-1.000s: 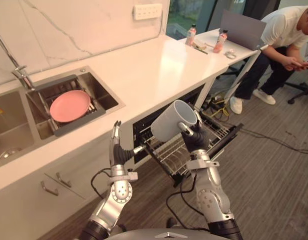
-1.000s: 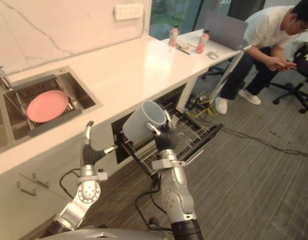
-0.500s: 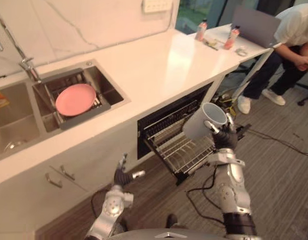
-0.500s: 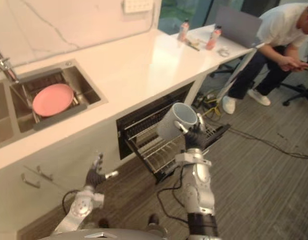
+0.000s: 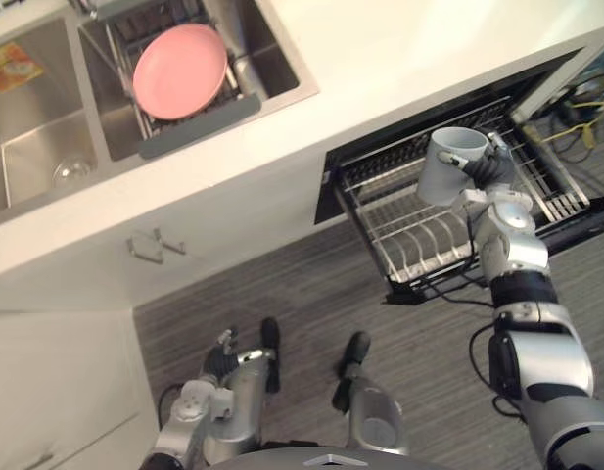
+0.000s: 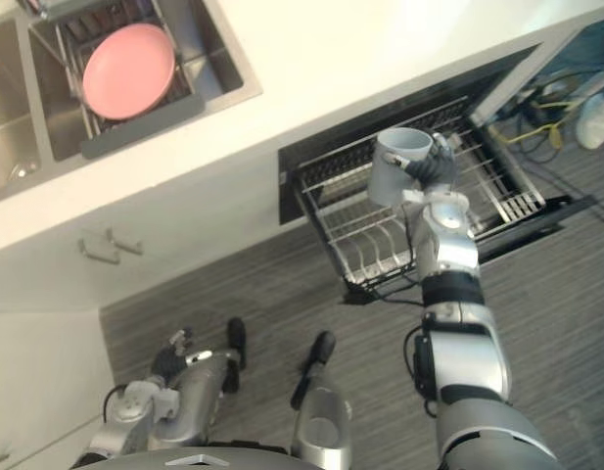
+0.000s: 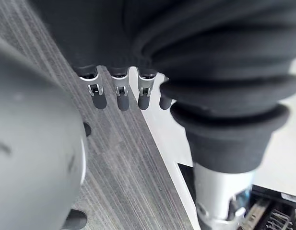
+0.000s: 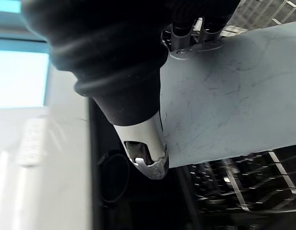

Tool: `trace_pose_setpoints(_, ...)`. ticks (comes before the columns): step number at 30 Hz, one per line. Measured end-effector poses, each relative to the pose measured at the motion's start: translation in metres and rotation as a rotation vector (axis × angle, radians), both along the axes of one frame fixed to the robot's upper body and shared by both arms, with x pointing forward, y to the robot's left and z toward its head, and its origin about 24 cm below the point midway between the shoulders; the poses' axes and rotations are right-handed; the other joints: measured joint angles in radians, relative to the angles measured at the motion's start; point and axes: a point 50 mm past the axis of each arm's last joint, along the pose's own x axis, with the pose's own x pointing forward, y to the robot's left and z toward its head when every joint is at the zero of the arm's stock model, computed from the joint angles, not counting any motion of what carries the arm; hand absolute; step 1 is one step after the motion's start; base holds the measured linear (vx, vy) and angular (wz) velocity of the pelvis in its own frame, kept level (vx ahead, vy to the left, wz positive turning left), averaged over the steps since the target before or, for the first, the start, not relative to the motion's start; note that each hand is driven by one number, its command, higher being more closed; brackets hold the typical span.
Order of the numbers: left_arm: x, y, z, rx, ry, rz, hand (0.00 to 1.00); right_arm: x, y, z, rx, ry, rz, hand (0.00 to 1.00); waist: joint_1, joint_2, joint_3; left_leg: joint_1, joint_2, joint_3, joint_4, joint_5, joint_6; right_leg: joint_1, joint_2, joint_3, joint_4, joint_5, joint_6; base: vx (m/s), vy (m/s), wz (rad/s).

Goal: Walk over to the sink, pick up the cup, carry it to the dishwasher, place the cup inside the dishwasher, then close the dishwasher door

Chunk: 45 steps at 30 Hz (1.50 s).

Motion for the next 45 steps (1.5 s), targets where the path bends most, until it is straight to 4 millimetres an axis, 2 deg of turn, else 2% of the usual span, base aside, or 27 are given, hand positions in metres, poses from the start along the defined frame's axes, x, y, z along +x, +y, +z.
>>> trace_pose_setpoints(2, 0.001, 0.003, -0.004, 0.003, 0.028, 0.025, 0.00, 0.004, -0.005, -0.008, 0.011, 0.080, -0.015, 1.00, 0.029, 0.021, 0.015, -0.003, -0.009, -0.004, -0.048, 0.033, 0.002, -0.022, -0.005, -0.003, 0.000, 0.005, -0.001, -0.03, 0.031, 0.12)
trace_pose_setpoints(5, 0.005, 0.005, -0.003, 0.002, 0.019, 0.043, 0.00, 0.008, -0.003, -0.012, -0.005, 0.138, 0.003, 1.00, 0.052, 0.047, 0.029, -0.022, -0.014, -0.012, -0.072, 0.057, 0.005, -0.054, -0.010, -0.005, 0.012, 0.006, -0.002, -0.02, 0.030, 0.09)
trace_pose_setpoints(6, 0.006, 0.004, -0.003, 0.002, 0.018, 0.044, 0.00, 0.009, -0.002, -0.011, -0.009, 0.144, 0.006, 1.00, 0.054, 0.054, 0.033, -0.025, -0.016, -0.016, -0.082, 0.065, 0.003, -0.063, -0.012, -0.005, 0.017, 0.005, -0.003, -0.02, 0.016, 0.17)
trace_pose_setpoints(8, 0.008, -0.001, -0.003, -0.006, 0.017, 0.054, 0.00, 0.010, -0.007, 0.002, -0.048, 0.128, -0.018, 1.00, 0.057, 0.077, 0.046, -0.038, -0.023, -0.026, -0.117, 0.091, 0.005, -0.087, -0.016, -0.007, 0.024, 0.006, -0.003, -0.01, 0.009, 0.16)
trace_pose_setpoints(12, 0.014, -0.003, -0.003, -0.011, 0.027, 0.056, 0.00, 0.009, -0.014, 0.004, -0.084, 0.159, -0.054, 1.00, 0.077, 0.093, 0.053, -0.037, -0.025, -0.028, -0.179, 0.131, 0.002, -0.116, -0.017, -0.006, 0.032, 0.004, -0.007, 0.00, -0.007, 0.02)
trace_pose_setpoints(13, 0.014, -0.005, -0.003, -0.015, 0.028, 0.056, 0.00, 0.008, -0.018, 0.002, -0.097, 0.179, -0.071, 0.00, 0.079, 0.101, 0.057, -0.034, -0.025, -0.030, -0.194, 0.141, 0.002, -0.121, -0.017, -0.006, 0.033, 0.004, -0.008, 0.03, -0.031, 0.04)
trace_pose_setpoints(18, 0.014, -0.007, -0.004, -0.025, 0.035, 0.060, 0.00, 0.009, -0.017, -0.001, -0.101, 0.202, -0.080, 0.00, 0.080, 0.108, 0.058, -0.030, -0.026, -0.030, -0.231, 0.169, 0.005, -0.139, -0.017, -0.004, 0.041, 0.003, -0.007, 0.04, -0.045, 0.00)
trace_pose_setpoints(24, 0.014, -0.008, -0.004, -0.029, 0.033, 0.055, 0.00, 0.013, -0.011, 0.017, -0.044, 0.112, -0.049, 0.00, 0.078, 0.108, 0.057, -0.006, -0.026, -0.031, -0.240, 0.170, 0.001, -0.129, -0.022, -0.003, 0.064, -0.012, -0.009, 0.03, -0.049, 0.00)
trace_pose_setpoints(27, 0.012, -0.007, -0.005, -0.026, 0.038, 0.056, 0.00, 0.010, -0.005, 0.027, -0.042, 0.021, 0.001, 0.00, 0.064, 0.108, 0.057, 0.025, -0.027, -0.041, -0.240, 0.167, -0.002, -0.095, -0.025, -0.009, 0.071, -0.026, -0.005, 0.04, -0.057, 0.08)
trace_pose_setpoints(29, 0.004, -0.003, -0.008, -0.030, 0.047, 0.080, 0.00, -0.002, -0.002, 0.032, -0.021, -0.111, 0.029, 0.00, 0.042, 0.105, 0.059, 0.055, -0.027, -0.062, -0.241, 0.162, -0.004, -0.052, -0.024, -0.029, 0.071, -0.039, -0.004, 0.05, -0.074, 0.22)
trace_pose_setpoints(30, 0.003, -0.002, -0.008, -0.031, 0.047, 0.084, 0.00, -0.004, -0.001, 0.032, -0.020, -0.125, 0.032, 0.00, 0.040, 0.104, 0.059, 0.060, -0.026, -0.063, -0.241, 0.162, -0.005, -0.047, -0.024, -0.029, 0.071, -0.040, -0.003, 0.05, -0.062, 0.16)
trace_pose_setpoints(33, -0.010, 0.014, -0.011, -0.033, 0.044, 0.168, 0.00, -0.027, 0.019, 0.017, -0.007, -0.253, 0.116, 0.00, 0.015, 0.078, 0.055, 0.110, -0.021, -0.065, -0.242, 0.149, -0.015, 0.015, -0.012, -0.028, 0.044, -0.042, 0.001, 0.08, -0.064, -0.02)
trace_pose_setpoints(35, -0.031, 0.033, -0.018, -0.011, 0.077, 0.272, 0.00, -0.053, 0.044, -0.020, 0.061, -0.292, 0.180, 0.00, -0.009, 0.026, 0.006, 0.132, -0.009, -0.053, -0.242, 0.131, -0.025, 0.042, 0.001, -0.023, 0.016, -0.047, 0.007, 0.12, -0.095, -0.15)
trace_pose_setpoints(36, -0.037, 0.038, -0.020, -0.003, 0.088, 0.300, 0.00, -0.061, 0.049, -0.030, 0.082, -0.299, 0.187, 0.00, -0.012, 0.011, -0.008, 0.139, -0.005, -0.051, -0.242, 0.126, -0.027, 0.049, 0.005, -0.021, 0.011, -0.047, 0.007, 0.12, -0.086, -0.16)
trace_pose_setpoints(38, -0.066, 0.052, -0.031, 0.019, 0.169, 0.384, 0.00, -0.094, 0.061, -0.062, 0.146, -0.323, 0.221, 0.00, -0.030, -0.035, -0.062, 0.181, 0.003, -0.043, -0.247, 0.102, -0.035, 0.095, 0.016, -0.016, -0.005, -0.060, 0.012, 0.17, -0.107, -0.15)
trace_pose_setpoints(39, -0.075, 0.054, -0.034, 0.025, 0.197, 0.402, 0.00, -0.101, 0.064, -0.066, 0.159, -0.336, 0.231, 0.00, -0.032, -0.044, -0.077, 0.192, 0.004, -0.039, -0.247, 0.096, -0.039, 0.104, 0.018, -0.012, -0.007, -0.064, 0.013, 0.19, -0.094, -0.24)
trace_pose_setpoints(40, -0.093, 0.057, -0.040, 0.031, 0.253, 0.442, 0.00, -0.112, 0.068, -0.067, 0.159, -0.372, 0.260, 0.00, -0.032, -0.057, -0.100, 0.219, 0.009, -0.029, -0.245, 0.083, -0.041, 0.128, 0.023, -0.002, -0.011, -0.070, 0.014, 0.14, -0.056, -0.20)
trace_pose_setpoints(41, -0.108, 0.060, -0.044, 0.035, 0.295, 0.494, 0.00, -0.120, 0.072, -0.063, 0.142, -0.417, 0.298, 0.00, -0.032, -0.063, -0.121, 0.232, 0.011, -0.028, -0.237, 0.071, -0.043, 0.151, 0.026, -0.003, -0.015, -0.079, 0.016, 0.12, -0.052, -0.11)
trace_pose_setpoints(42, -0.114, 0.061, -0.046, 0.039, 0.315, 0.519, 0.00, -0.122, 0.073, -0.060, 0.134, -0.440, 0.315, 0.00, -0.031, -0.065, -0.133, 0.230, 0.011, -0.031, -0.220, 0.059, -0.045, 0.160, 0.026, -0.007, -0.014, -0.084, 0.017, 0.10, -0.033, 0.11)
trace_pose_setpoints(44, -0.130, 0.062, -0.050, 0.044, 0.352, 0.596, 0.00, -0.125, 0.076, -0.050, 0.114, -0.499, 0.355, 0.00, -0.025, -0.064, -0.140, 0.202, 0.014, -0.041, -0.094, -0.014, -0.044, 0.209, 0.025, -0.036, -0.015, -0.101, 0.023, 0.07, -0.006, 0.34)
trace_pose_setpoints(45, -0.141, 0.064, -0.051, 0.047, 0.375, 0.650, 0.00, -0.126, 0.077, -0.047, 0.104, -0.514, 0.365, 0.00, -0.020, -0.055, -0.145, 0.179, 0.030, -0.031, 0.009, -0.068, -0.035, 0.251, 0.028, -0.073, -0.012, -0.108, 0.019, 0.06, 0.025, 0.70)
